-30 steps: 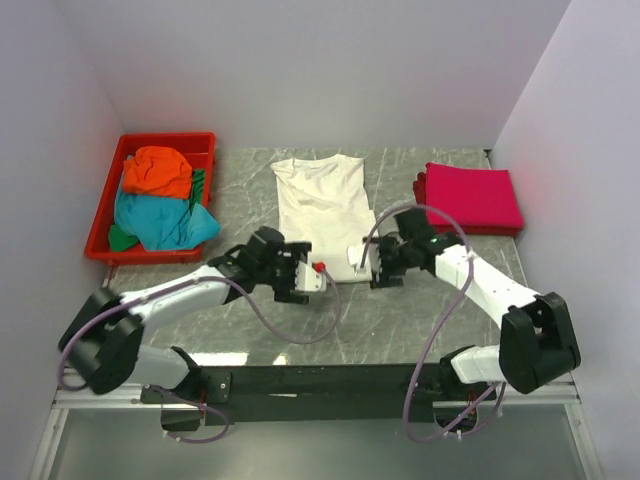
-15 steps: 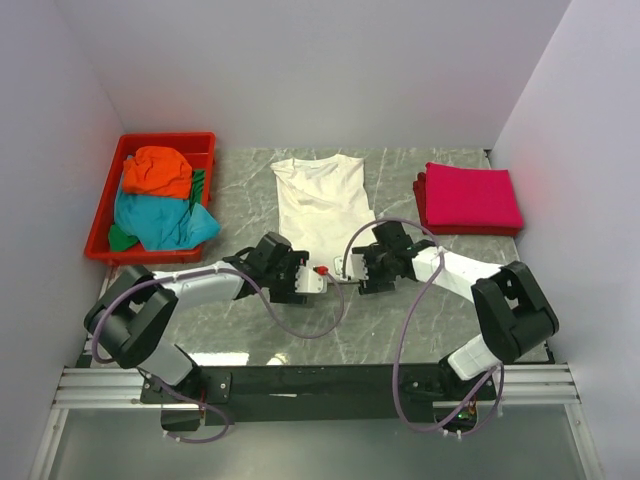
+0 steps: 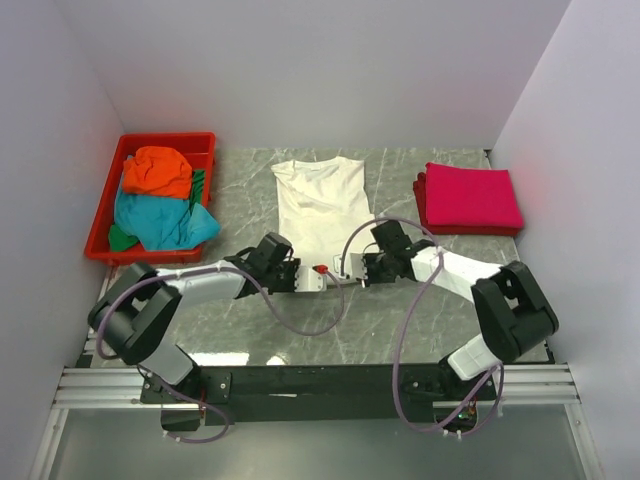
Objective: Fold and stack the t-shirts
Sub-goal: Fold the tshirt
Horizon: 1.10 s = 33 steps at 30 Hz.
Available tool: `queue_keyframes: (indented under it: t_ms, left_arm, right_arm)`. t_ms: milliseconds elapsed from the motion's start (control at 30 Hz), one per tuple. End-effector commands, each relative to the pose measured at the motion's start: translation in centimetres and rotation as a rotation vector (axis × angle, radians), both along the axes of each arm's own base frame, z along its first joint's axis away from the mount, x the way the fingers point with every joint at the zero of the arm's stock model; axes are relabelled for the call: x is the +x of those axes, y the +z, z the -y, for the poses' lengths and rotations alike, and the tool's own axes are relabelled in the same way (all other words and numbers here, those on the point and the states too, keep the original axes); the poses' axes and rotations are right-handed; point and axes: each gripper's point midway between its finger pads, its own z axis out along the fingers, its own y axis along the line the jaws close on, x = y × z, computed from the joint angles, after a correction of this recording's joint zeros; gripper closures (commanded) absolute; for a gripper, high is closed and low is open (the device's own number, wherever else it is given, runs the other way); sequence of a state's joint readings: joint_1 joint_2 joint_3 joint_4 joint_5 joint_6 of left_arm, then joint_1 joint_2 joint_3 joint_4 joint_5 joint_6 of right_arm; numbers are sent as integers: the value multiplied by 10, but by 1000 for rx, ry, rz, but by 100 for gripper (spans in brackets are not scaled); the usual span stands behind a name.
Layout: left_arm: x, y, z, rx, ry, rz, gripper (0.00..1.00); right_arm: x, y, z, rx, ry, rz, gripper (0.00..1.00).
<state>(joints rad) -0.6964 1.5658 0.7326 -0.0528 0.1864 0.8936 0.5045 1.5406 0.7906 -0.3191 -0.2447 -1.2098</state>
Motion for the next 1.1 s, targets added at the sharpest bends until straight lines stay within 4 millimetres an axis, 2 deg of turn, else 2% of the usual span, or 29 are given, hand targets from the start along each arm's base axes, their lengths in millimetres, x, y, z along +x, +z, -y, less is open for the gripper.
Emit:
queue_keyframes:
  t_ms: [0,33,67,100,133,167,233,267,367,433,467,533,567,633,667,700,733,767,800,833,867,900,933,967,1000,1033,1067]
  left_arm:
    - [-45,12,3,-28,-84,-104,100]
    - [-57,14,5,-39,-95,-136,100]
    - [-79,17,8,-42,-137,-179,100]
    - [-96,19,13,-66,-157,-224,100]
    - [-111,20,16,-72,-180,-250,100]
    - [-135,23,19,-71,-229,-280,100]
    - [-163,29,23,-98,-252,-355,100]
    - [-180,36,28,-110,-298,-364,100]
    - [-199,51,32,-143,-323,-391,99]
    - [-197,59,35,-162,-323,-379,100]
    - [-187,64,36,-165,-299,-329,100]
    - [-170,69,39,-181,-284,-258,100]
    - [-152,72,37,-186,-241,-234,100]
    - [-132,79,35,-204,-204,-210,100]
    - [-113,86,31,-222,-156,-199,100]
    - [-103,89,28,-224,-143,-179,100]
    - [-62,102,13,-243,-41,-104,100]
    - [-61,102,13,-241,-38,-102,100]
    - [-49,107,10,-251,-16,-74,100]
    - [-35,116,7,-270,12,-45,100]
    - [-15,118,-1,-282,61,-20,100]
    - [-3,120,-4,-290,82,-7,100]
    - [10,129,-5,-304,106,16,100]
    - [27,123,-12,-297,151,11,100]
    - [37,123,-13,-302,167,12,100]
    - [57,134,-19,-321,212,40,100]
    - [68,125,-21,-311,238,21,100]
  right_arm:
    - [-39,12,1,47,50,-84,100]
    - [-48,23,2,70,67,-74,100]
    - [-72,18,9,58,96,-137,100]
    - [-85,21,7,88,117,-162,100]
    - [-93,33,7,118,131,-140,100]
    - [-114,29,15,102,151,-190,100]
    - [-132,40,15,148,173,-192,100]
    - [-147,39,19,144,174,-231,100]
    - [-156,53,20,184,146,-214,100]
    - [-148,61,19,201,108,-171,100]
    - [-135,71,15,218,71,-126,100]
    - [-119,79,11,220,39,-93,100]
    - [-99,97,4,246,10,-32,100]
    - [-77,104,-3,238,-17,-16,100]
    - [-56,126,-13,275,-33,47,100]
    - [-42,133,-15,274,-50,73,100]
    - [0,153,-31,289,-82,109,100]
    - [2,154,-32,293,-82,116,100]
    - [15,144,-36,270,-94,87,100]
    - [26,146,-38,268,-104,90,100]
    - [43,163,-45,289,-110,128,100]
    - [58,152,-47,265,-131,114,100]
    - [68,152,-49,266,-141,120,100]
    - [86,167,-53,292,-158,155,100]
    - [98,155,-55,276,-178,137,100]
    - [113,168,-59,302,-195,162,100]
    - [125,169,-60,311,-211,174,100]
